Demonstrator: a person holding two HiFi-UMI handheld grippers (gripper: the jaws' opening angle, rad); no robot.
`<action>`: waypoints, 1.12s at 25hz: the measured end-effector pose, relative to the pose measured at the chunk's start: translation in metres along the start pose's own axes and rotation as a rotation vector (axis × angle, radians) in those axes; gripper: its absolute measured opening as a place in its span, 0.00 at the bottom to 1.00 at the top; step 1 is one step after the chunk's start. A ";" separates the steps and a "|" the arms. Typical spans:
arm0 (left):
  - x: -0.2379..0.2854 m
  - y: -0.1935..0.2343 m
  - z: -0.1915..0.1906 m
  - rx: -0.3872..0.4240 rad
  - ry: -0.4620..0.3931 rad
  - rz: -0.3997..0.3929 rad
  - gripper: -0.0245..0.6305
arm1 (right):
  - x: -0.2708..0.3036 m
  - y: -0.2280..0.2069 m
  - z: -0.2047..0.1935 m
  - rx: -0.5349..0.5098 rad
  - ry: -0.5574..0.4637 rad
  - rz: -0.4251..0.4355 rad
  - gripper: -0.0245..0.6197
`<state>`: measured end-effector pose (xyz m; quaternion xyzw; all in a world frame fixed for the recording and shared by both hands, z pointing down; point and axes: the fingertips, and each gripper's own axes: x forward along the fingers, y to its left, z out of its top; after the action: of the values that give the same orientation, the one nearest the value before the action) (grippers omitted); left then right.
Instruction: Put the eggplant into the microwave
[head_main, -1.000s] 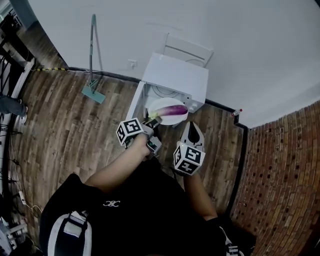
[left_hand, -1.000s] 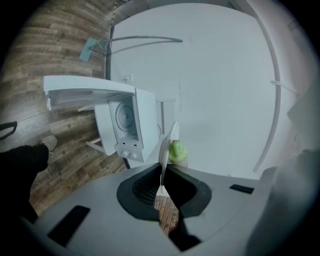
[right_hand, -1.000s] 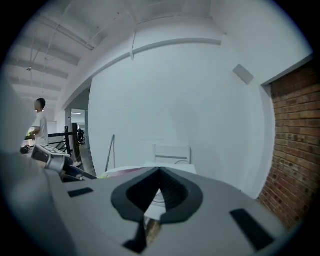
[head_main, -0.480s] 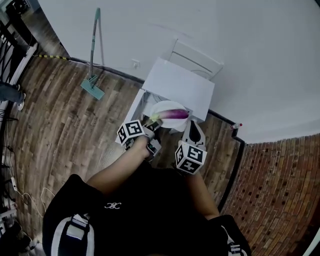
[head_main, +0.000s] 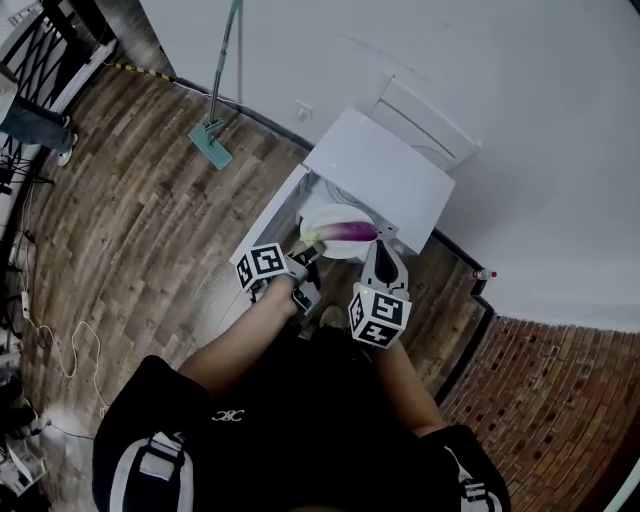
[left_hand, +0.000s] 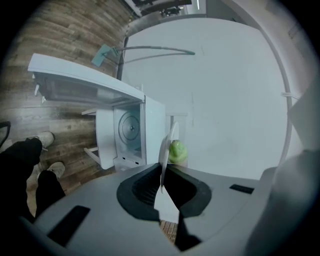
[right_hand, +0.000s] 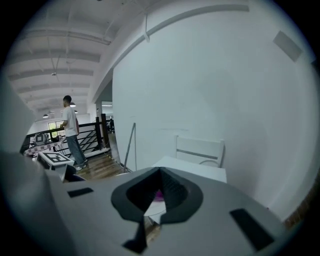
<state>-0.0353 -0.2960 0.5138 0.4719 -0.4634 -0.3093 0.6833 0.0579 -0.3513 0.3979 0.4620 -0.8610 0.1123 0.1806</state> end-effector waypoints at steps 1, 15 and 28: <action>0.002 0.003 -0.001 -0.013 -0.023 -0.001 0.07 | 0.001 -0.004 -0.002 -0.002 0.000 0.018 0.06; 0.070 0.107 0.030 -0.102 -0.237 -0.009 0.07 | 0.077 -0.011 -0.081 -0.021 0.016 0.220 0.06; 0.185 0.210 0.103 -0.080 -0.166 -0.113 0.07 | 0.172 -0.025 -0.236 0.053 -0.055 0.279 0.06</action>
<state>-0.0634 -0.4155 0.7852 0.4425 -0.4783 -0.4036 0.6423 0.0406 -0.4097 0.6845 0.3452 -0.9183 0.1460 0.1273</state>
